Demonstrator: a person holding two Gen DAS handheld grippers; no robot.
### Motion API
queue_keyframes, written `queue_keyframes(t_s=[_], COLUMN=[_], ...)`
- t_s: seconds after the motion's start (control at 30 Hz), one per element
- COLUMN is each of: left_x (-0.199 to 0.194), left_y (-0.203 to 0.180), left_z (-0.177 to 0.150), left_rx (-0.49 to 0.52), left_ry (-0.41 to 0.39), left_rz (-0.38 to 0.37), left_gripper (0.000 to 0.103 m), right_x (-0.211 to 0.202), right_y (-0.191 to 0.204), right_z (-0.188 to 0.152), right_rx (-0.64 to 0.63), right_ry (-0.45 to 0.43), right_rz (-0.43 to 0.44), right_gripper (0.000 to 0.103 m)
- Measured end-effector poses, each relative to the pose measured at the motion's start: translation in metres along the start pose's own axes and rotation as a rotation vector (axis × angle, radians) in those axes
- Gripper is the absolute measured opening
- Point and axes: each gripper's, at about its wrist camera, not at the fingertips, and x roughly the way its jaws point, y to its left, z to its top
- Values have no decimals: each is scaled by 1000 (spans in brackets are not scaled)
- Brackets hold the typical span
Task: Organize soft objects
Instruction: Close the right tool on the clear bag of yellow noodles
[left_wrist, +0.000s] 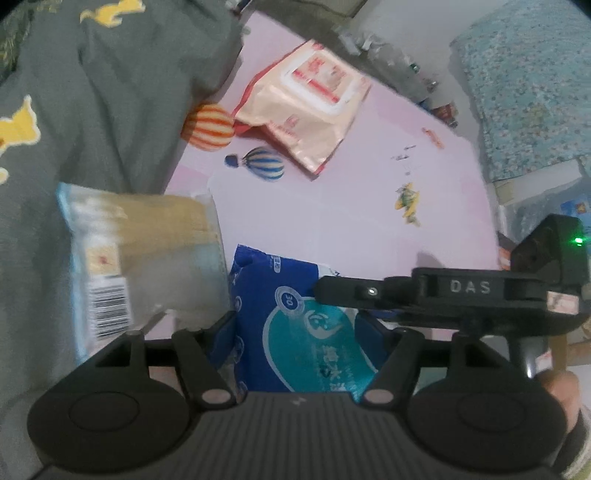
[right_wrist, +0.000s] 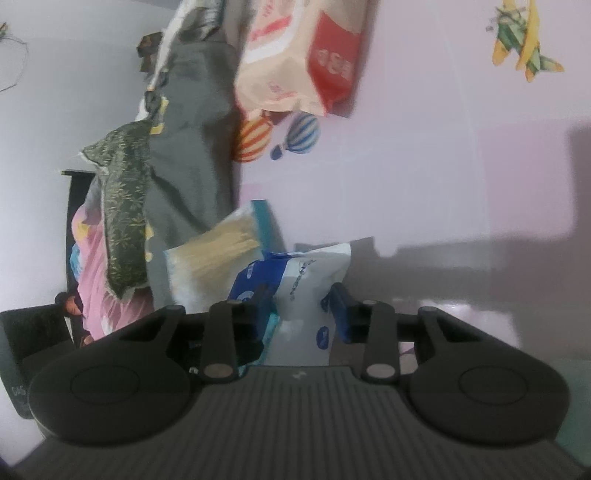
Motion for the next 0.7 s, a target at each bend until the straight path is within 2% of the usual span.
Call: queue_keyframes(t_s=[0.13,0.37,0.5,0.7], left_x=[-20,-37,-53,-66], left_y=[-9,-22,-25,-37], left_z=[-7,-29,-40,-39], left_rx=[11,25,27,45], left_ry=[-30,-65,-90,-128], left_rz=[-31,-20,-42,-53], left_gripper=[69,67,67,67], right_x=[-15,-39,-52,-72], right_y=[8,15,22,36], right_z=[-6,-24,-38,-43], right_rx=[-9,-20,-42,-78], right_ry=[-25,-59,-66,-108], right_rz=[24,44,57,59], right_gripper=[34,33,33,33])
